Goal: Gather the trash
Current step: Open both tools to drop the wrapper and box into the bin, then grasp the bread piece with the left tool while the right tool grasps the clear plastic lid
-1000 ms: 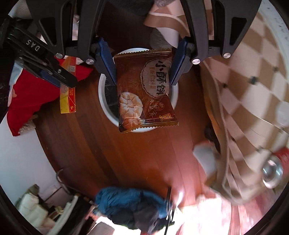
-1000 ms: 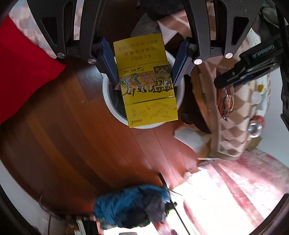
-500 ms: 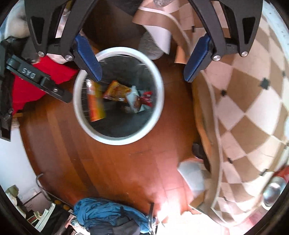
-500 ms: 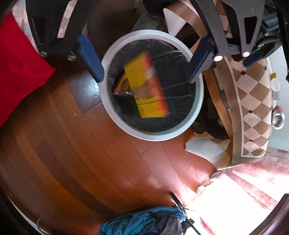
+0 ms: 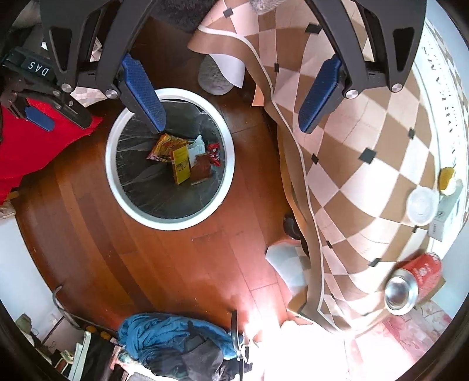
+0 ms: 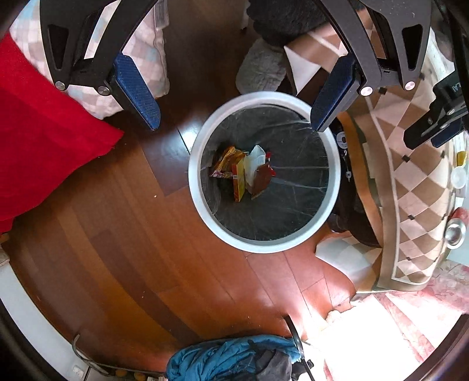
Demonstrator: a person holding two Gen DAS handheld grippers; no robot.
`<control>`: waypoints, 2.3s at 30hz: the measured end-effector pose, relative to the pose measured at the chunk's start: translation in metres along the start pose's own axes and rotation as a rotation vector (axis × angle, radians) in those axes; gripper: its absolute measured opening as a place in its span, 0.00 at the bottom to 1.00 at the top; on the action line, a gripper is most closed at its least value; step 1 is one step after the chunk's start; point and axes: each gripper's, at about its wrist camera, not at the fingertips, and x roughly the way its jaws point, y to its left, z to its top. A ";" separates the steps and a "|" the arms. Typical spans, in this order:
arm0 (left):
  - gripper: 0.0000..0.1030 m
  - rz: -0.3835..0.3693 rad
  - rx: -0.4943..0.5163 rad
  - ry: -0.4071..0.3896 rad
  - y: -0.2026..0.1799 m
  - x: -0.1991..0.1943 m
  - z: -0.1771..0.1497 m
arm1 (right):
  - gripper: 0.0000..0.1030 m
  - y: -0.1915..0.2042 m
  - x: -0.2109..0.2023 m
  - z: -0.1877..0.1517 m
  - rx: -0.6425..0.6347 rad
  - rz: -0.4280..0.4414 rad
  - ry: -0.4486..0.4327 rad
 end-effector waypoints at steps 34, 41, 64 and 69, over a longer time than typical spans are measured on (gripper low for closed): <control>0.90 0.146 -0.304 -0.251 0.227 -0.134 -0.031 | 1.00 0.223 -0.147 -0.007 -0.244 0.211 -0.168; 0.90 0.234 -0.483 -0.130 0.339 -0.062 -0.057 | 0.95 0.361 -0.055 0.011 -0.395 0.207 -0.089; 0.33 0.162 -0.134 -0.235 0.277 -0.014 -0.011 | 0.43 0.390 0.003 0.028 -0.454 0.138 -0.144; 0.14 0.164 -0.079 -0.243 0.270 -0.010 -0.003 | 0.43 0.381 -0.001 0.030 -0.436 0.142 -0.141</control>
